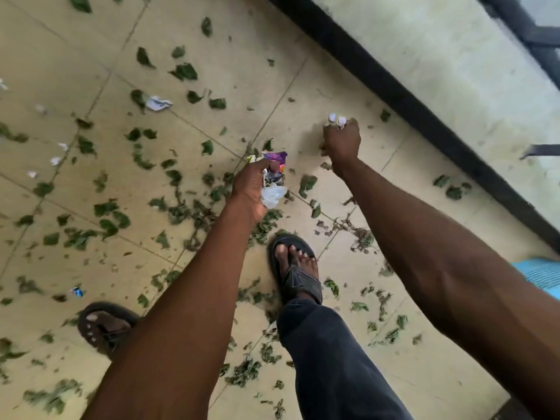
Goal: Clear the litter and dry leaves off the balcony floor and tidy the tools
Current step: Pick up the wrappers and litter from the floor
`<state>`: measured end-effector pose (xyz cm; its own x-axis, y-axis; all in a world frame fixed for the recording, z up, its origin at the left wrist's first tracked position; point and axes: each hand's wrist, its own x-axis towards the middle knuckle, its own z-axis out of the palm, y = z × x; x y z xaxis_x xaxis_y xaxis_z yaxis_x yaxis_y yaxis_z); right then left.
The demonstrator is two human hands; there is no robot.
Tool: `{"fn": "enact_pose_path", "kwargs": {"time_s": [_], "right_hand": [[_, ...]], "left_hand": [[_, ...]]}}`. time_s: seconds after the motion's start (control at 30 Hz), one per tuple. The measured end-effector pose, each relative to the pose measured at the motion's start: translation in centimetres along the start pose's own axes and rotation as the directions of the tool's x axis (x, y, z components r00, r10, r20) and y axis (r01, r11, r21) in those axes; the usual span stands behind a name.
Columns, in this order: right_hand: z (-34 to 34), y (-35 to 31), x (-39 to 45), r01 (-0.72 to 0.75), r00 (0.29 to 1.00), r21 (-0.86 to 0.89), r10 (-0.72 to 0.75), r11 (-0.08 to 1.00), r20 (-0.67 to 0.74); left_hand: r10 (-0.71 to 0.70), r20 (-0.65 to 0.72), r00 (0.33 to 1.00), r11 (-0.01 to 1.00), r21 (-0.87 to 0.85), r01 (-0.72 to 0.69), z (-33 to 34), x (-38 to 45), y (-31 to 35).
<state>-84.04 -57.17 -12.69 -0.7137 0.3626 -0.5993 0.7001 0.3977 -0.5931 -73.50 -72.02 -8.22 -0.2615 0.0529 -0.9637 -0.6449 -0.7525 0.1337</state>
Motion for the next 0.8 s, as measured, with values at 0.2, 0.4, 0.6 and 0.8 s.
{"fn": "enact_pose_path", "kwargs": {"time_s": [0.2,0.4,0.6,0.8], "right_hand": [[0.1,-0.5,3.4,0.288,0.957,-0.459,-0.247,0.840,0.150],[1.4,-0.7,1.5,0.373,0.928,-0.541,-0.293,0.754,0.231],[8.1,-3.3,-3.4,0.499,0.824,-0.272,-0.354,0.822,0.442],[16.1,-8.2,-6.1,0.580,0.747,-0.349,-0.309,0.736,0.589]], "left_hand": [[0.004,-0.005,1.000,1.000,-0.020,-0.004,2.0,1.5,-1.0],[0.030,-0.062,0.998,0.998,-0.045,-0.033,-0.9,1.6,1.0],[0.087,-0.114,0.990,0.988,-0.120,-0.101,-5.5,0.6,5.7],[0.140,-0.110,0.984,0.976,-0.151,-0.156,-10.0,0.0,10.4]]}}
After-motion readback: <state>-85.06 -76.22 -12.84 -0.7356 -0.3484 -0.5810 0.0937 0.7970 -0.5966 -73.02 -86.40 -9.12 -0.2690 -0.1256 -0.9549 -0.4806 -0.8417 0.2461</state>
